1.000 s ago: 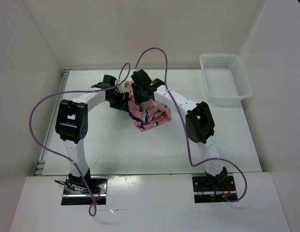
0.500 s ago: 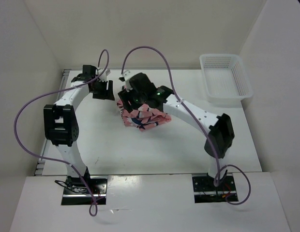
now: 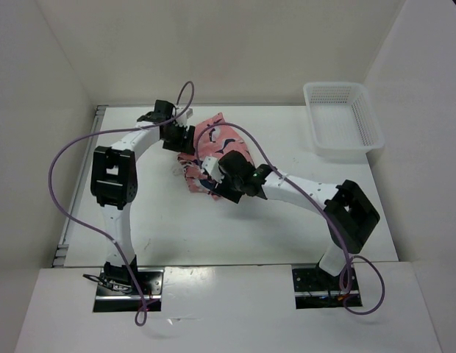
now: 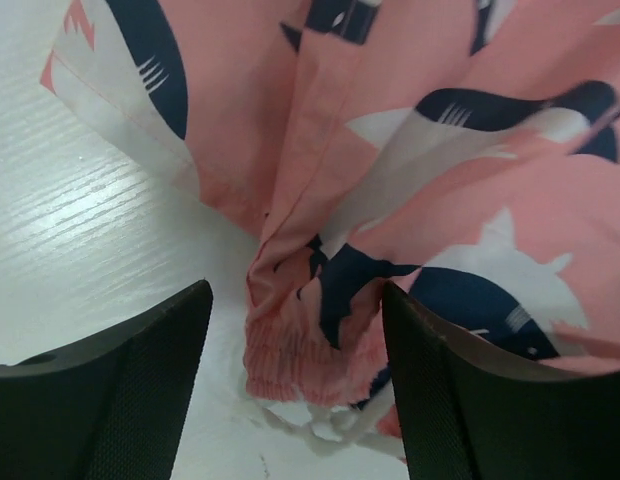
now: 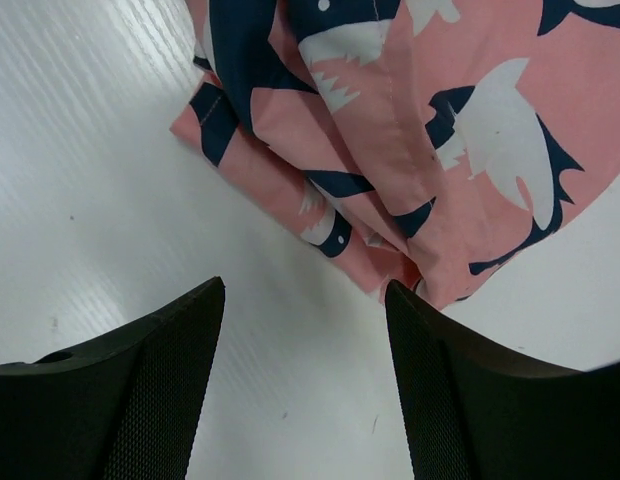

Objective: Fold and stack the shorts
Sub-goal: Fold the shorts

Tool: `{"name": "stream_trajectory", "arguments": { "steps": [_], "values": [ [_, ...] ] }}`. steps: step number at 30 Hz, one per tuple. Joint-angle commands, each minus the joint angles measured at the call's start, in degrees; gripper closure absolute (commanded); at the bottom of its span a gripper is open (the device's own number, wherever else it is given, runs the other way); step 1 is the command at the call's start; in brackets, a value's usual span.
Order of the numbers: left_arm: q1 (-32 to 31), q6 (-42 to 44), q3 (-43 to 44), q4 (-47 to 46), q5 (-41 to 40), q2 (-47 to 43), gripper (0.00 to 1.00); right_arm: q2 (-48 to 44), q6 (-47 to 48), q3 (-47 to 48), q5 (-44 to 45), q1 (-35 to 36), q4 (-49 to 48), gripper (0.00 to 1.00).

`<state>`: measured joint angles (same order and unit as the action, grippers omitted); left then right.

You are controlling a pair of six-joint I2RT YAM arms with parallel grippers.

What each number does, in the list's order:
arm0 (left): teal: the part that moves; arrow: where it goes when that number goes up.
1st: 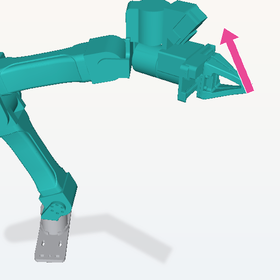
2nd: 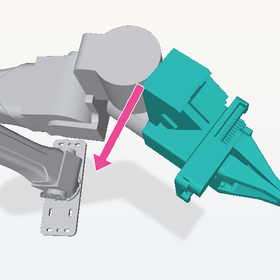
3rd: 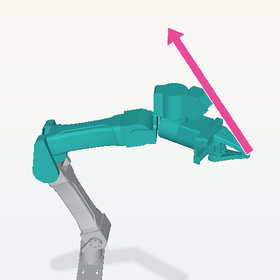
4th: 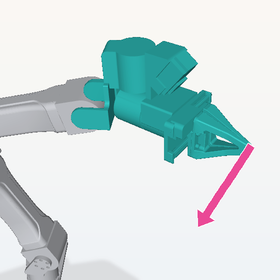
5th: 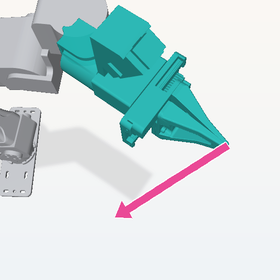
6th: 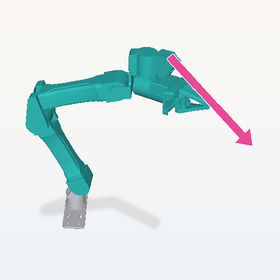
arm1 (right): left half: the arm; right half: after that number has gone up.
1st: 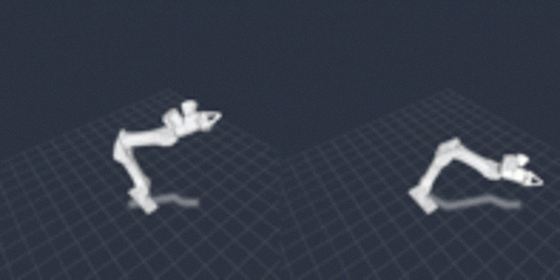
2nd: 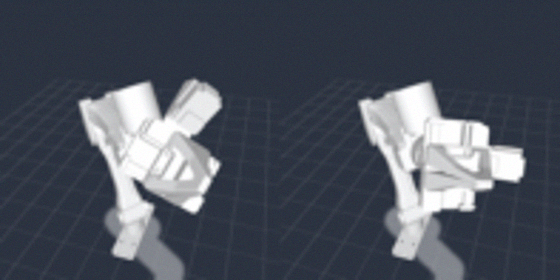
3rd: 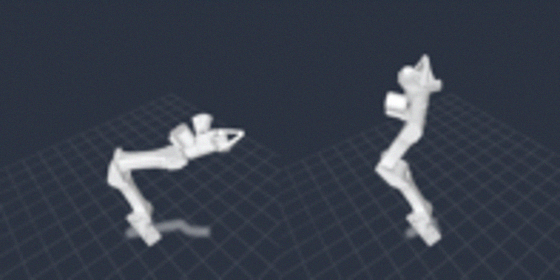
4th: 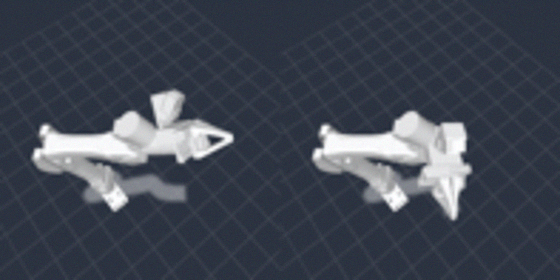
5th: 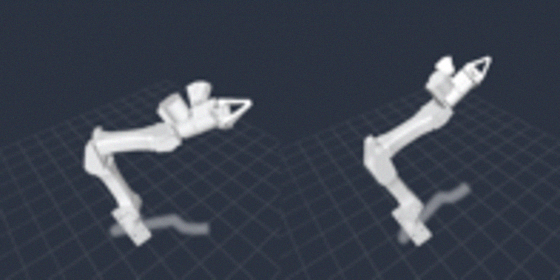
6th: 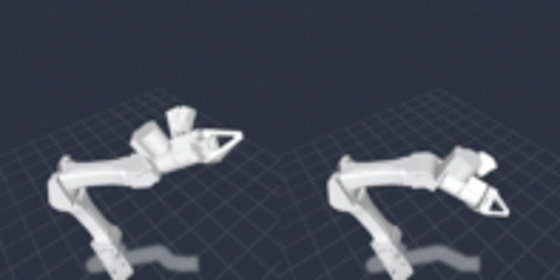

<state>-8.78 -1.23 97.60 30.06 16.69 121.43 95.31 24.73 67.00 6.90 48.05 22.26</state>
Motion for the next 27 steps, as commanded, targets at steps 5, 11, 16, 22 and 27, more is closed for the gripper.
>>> {"name": "stream_trajectory", "arguments": {
  "steps": [5, 11, 16, 22, 27],
  "values": [
    [-2.39, 1.23, 0.84, -0.27, -2.27, 2.14, 0.34, -0.39, 6.55, -3.19, 6.81, -0.06, -18.28, 0.30],
    [-3.09, 1.23, 1.44, -0.27, -2.80, 3.81, 0.40, 2.24, 10.42, -7.06, 7.70, -0.06, -23.31, 0.33],
    [-3.09, 1.23, 1.98, -0.79, -4.73, 3.82, 0.42, 3.83, 12.27, -8.29, 5.24, -0.59, -22.71, 0.34],
    [-3.09, 1.23, 3.29, -1.32, -6.67, 5.66, 0.57, 4.53, 14.03, -8.82, 3.21, -2.35, -20.94, 0.62],
    [-3.09, 1.23, 6.63, -1.32, -8.77, 6.98, 0.68, 6.03, 14.73, -9.35, -0.04, -2.35, -19.10, 1.00]
  ]
}}
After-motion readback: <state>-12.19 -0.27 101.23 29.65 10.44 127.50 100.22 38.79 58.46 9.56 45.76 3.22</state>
